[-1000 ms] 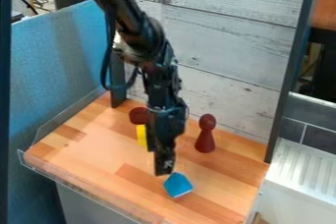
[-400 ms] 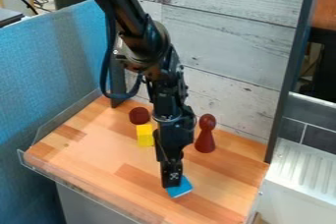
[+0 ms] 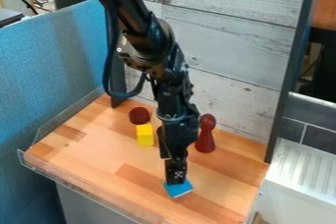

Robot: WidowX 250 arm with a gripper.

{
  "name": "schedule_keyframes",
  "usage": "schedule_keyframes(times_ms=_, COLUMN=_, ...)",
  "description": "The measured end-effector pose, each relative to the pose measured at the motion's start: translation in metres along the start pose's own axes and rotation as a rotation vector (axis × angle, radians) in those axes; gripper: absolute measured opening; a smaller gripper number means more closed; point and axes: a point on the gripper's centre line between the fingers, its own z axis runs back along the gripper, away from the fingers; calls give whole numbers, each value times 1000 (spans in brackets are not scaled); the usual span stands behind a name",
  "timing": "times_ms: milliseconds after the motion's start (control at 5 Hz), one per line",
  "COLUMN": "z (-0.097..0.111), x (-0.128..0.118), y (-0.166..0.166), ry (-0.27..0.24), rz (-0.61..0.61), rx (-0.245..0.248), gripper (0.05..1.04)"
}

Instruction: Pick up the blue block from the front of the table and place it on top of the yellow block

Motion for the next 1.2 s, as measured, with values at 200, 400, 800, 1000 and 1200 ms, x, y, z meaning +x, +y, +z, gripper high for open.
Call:
schedule_keyframes(times_ms=200, z=-5, x=2, y=1, ry=-5, rz=11, rx=23, gripper=1000)
schedule_keyframes(times_ms=400, z=-11, x=6, y=-2, ry=6, rz=24, rx=30, gripper=1000)
schedule_keyframes(times_ms=800, z=-21, x=11, y=-2, ry=23, rz=64, rx=-3, gripper=1000)
schedule_keyframes(times_ms=1000, z=-26, x=11, y=-1, ry=27, rz=81, rx=-5, gripper=1000)
schedule_keyframes(times_ms=1200, z=-31, x=12, y=3, ry=29, rz=92, rx=0, gripper=1000)
